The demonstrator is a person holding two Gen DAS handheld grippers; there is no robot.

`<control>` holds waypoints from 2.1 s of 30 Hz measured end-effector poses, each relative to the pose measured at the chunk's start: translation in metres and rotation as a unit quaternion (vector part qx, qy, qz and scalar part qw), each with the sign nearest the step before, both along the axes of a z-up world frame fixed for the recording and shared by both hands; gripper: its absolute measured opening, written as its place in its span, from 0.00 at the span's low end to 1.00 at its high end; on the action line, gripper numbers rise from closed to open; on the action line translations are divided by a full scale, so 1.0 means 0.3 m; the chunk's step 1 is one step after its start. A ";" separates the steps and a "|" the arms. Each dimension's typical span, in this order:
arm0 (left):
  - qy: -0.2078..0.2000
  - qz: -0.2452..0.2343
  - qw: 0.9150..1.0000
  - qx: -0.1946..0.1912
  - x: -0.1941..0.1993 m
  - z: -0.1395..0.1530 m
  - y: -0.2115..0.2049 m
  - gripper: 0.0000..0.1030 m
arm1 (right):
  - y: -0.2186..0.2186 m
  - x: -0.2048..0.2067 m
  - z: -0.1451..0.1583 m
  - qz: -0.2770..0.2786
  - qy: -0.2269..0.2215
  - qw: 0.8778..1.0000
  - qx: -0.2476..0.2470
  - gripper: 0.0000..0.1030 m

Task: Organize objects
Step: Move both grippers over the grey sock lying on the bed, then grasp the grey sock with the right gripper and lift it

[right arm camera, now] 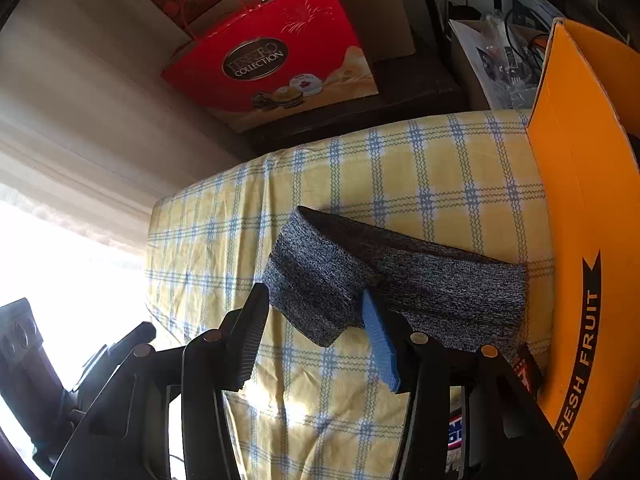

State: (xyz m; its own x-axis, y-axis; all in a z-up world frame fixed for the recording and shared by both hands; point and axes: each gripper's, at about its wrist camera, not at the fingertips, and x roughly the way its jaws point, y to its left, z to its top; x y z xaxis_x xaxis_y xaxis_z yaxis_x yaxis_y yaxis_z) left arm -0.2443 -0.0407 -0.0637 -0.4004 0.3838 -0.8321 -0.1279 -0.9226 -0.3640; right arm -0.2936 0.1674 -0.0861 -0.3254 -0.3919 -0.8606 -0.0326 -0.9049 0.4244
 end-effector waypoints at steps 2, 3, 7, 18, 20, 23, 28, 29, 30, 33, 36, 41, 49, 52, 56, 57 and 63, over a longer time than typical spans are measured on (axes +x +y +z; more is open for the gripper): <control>0.000 -0.002 1.000 0.005 0.010 -0.001 -0.003 0.94 | 0.002 -0.008 -0.009 -0.009 -0.001 1.000 -0.009 0.27; 0.001 -0.003 1.000 0.007 0.015 -0.001 -0.004 0.94 | 0.005 -0.010 -0.011 -0.013 -0.001 1.000 -0.012 0.19; 0.002 -0.008 1.000 0.012 0.034 0.002 0.002 0.94 | 0.009 -0.011 -0.002 -0.020 0.002 0.999 -0.031 0.09; 0.005 -0.014 1.000 0.013 0.051 0.002 0.006 0.94 | 0.017 0.019 0.056 -0.026 0.019 0.999 0.012 0.57; 0.002 -0.012 1.000 0.013 0.047 -0.004 0.004 0.94 | 0.015 0.017 0.025 -0.029 0.010 1.000 0.006 0.57; 0.001 -0.010 1.000 0.013 0.046 -0.008 -0.003 0.94 | 0.010 0.003 -0.014 -0.033 0.002 0.999 -0.016 0.49; 0.000 -0.007 1.000 0.012 0.048 -0.008 -0.011 0.94 | -0.011 -0.017 -0.023 -0.027 0.009 1.000 -0.012 0.13; 0.000 -0.007 1.000 0.012 0.048 -0.007 -0.012 0.94 | -0.013 -0.020 -0.022 -0.024 0.009 1.000 -0.014 0.10; 0.001 -0.007 1.000 0.013 0.050 -0.006 -0.010 0.94 | -0.013 -0.020 -0.015 -0.022 0.012 1.000 -0.012 0.08; 0.001 -0.008 1.000 0.015 0.048 -0.005 -0.007 0.94 | -0.014 -0.014 0.026 -0.009 0.032 0.999 0.015 0.07; 0.001 -0.008 1.000 0.019 0.045 -0.002 0.001 0.94 | -0.004 -0.002 0.070 0.001 0.043 0.997 0.057 0.06; 0.001 -0.014 1.000 0.023 0.035 0.005 0.028 0.94 | -0.004 0.019 0.119 0.035 0.048 0.980 0.192 0.06; -0.015 -0.003 0.998 0.066 -0.041 0.007 0.078 0.94 | 0.001 0.031 0.049 0.076 0.012 0.951 0.299 0.06; -0.033 -0.004 0.996 0.077 -0.084 -0.014 0.120 0.94 | 0.024 0.027 0.027 0.075 0.008 0.954 0.289 0.06; -0.047 -0.012 0.995 0.090 -0.130 -0.038 0.194 0.94 | 0.013 0.036 0.038 0.078 0.013 0.956 0.283 0.06; -0.048 -0.016 0.994 0.093 -0.138 -0.042 0.212 0.94 | 0.015 0.038 0.039 0.077 0.014 0.955 0.284 0.06; -0.066 -0.031 0.992 0.106 -0.175 -0.087 0.299 0.85 | 0.009 0.050 0.046 0.083 0.021 0.955 0.284 0.06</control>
